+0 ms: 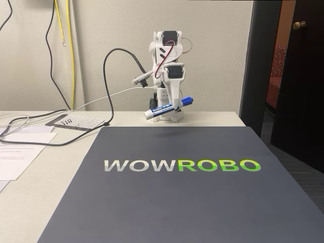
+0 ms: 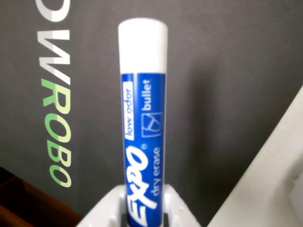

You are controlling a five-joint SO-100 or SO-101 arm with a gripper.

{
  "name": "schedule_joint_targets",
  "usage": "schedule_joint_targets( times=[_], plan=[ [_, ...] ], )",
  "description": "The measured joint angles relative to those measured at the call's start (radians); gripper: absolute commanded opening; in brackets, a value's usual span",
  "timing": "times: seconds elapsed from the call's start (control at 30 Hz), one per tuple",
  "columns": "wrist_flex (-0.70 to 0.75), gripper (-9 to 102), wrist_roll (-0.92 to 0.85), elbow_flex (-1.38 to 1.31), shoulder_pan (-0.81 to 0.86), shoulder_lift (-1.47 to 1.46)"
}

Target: Pick up the blue marker.

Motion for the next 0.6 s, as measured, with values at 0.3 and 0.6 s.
schedule_joint_targets(
  times=[0.3, 0.6],
  plan=[
    [0.02, 0, 0.0, 0.0, 0.002, 0.052],
    [0.026, 0, 0.0, 0.0, 0.002, 0.112]
  ],
)
